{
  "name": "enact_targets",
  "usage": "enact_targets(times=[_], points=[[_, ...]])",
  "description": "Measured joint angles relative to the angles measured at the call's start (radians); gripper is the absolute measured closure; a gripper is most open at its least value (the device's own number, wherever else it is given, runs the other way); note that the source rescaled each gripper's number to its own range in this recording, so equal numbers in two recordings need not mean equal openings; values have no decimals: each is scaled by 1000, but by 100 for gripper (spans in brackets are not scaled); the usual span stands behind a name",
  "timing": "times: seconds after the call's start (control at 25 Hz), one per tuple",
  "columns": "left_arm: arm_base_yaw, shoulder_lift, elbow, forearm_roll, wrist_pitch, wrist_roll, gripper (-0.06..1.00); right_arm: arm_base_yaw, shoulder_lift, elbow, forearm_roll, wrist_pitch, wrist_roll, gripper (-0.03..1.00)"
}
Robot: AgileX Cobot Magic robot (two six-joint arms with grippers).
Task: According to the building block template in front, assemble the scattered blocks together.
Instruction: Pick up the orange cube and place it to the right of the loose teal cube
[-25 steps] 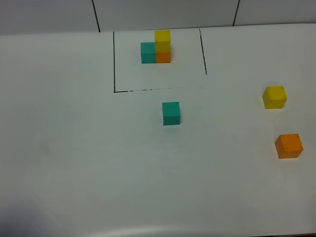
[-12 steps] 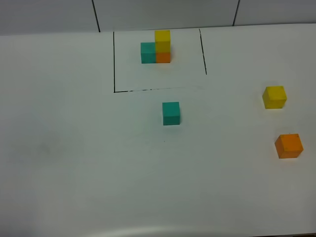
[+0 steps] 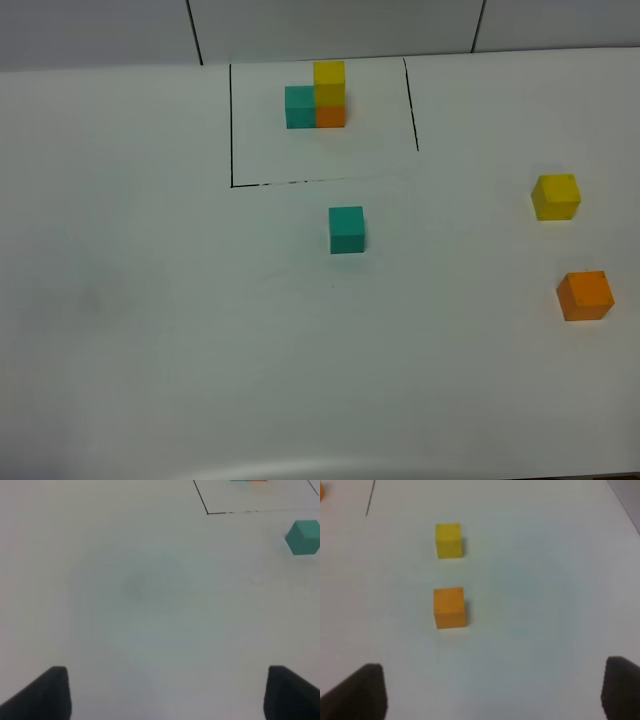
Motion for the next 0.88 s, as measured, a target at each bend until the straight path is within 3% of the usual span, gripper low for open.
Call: enact_targets(times=[0.88], points=[[0, 0, 0, 0, 0, 0, 28, 0, 0, 0, 1, 0, 0, 1]])
